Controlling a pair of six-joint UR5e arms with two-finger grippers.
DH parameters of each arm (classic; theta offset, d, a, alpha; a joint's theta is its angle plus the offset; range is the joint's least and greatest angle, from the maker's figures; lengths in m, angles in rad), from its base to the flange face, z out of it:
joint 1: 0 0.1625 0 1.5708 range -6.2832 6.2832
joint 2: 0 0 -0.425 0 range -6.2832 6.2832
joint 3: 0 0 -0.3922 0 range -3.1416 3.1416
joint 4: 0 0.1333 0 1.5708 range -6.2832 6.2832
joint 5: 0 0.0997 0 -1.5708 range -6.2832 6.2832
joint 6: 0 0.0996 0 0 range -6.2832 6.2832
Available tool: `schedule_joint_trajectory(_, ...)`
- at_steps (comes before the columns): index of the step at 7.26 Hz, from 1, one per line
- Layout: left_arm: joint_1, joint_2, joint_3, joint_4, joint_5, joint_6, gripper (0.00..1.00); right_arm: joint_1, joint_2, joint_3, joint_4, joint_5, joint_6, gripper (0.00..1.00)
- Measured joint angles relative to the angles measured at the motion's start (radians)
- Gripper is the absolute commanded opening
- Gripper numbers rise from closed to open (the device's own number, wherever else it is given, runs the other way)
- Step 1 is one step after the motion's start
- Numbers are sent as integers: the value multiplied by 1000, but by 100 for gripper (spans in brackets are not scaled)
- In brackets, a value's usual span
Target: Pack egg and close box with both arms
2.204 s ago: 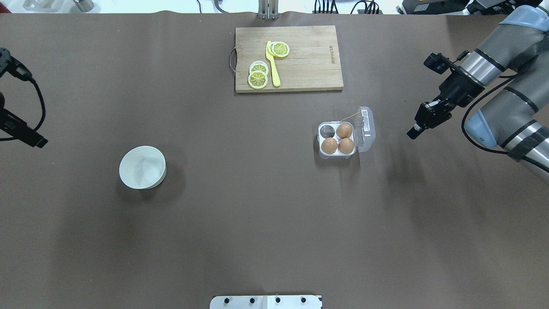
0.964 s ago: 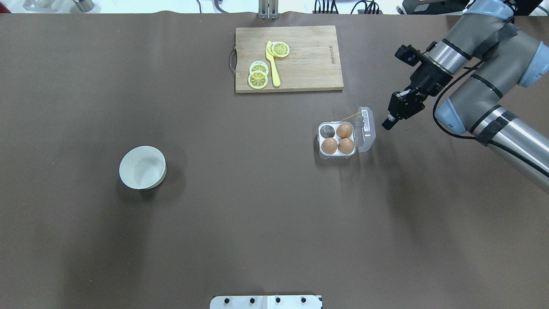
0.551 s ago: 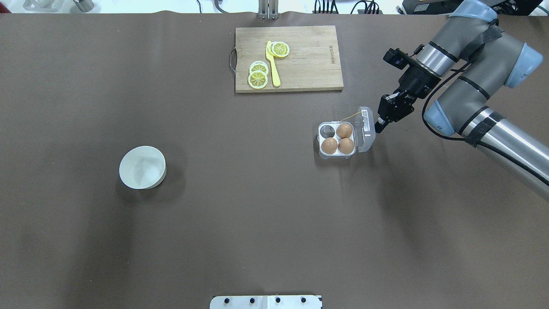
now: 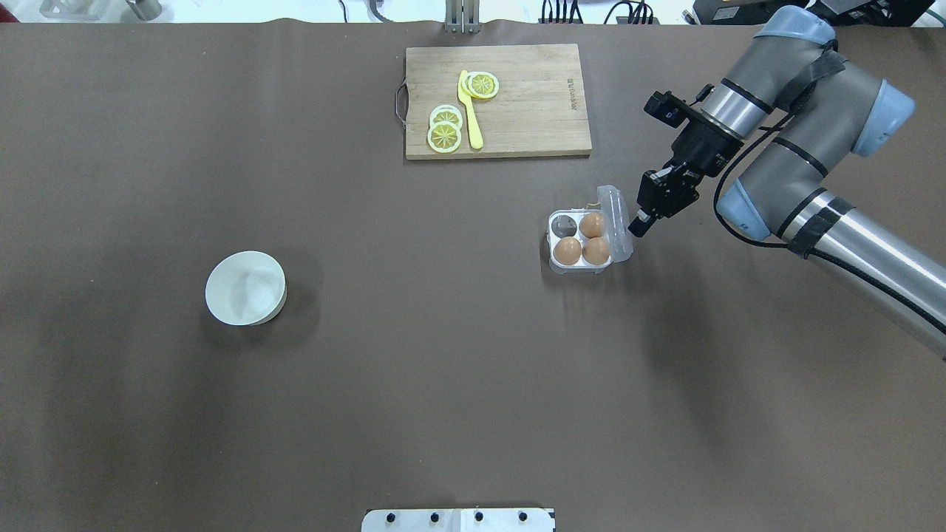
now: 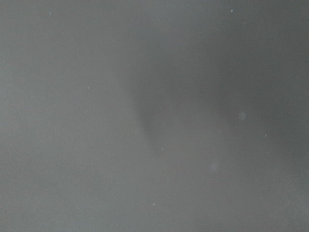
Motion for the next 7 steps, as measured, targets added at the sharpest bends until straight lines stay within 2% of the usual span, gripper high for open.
schedule_joint_trajectory(3, -105, 1, 60, -2, -67, 99, 98, -3, 35, -1, -3, 1, 41, 10)
schedule_joint_trajectory(4, -129, 0, 73, -1, -76, 121, 97, -3, 45, -1, -4, 1, 48, 15)
schedule_joint_trajectory(5, -141, 0, 78, 0, -79, 130, 97, 0, 54, -2, -6, 0, 60, 51)
schedule_joint_trajectory(6, -146, 1, 79, 3, -80, 133, 97, 16, 61, 0, -5, -3, 74, 76)
schedule_joint_trajectory(7, -151, 0, 79, 11, -80, 134, 98, 47, 66, 2, -2, -9, 82, 96)
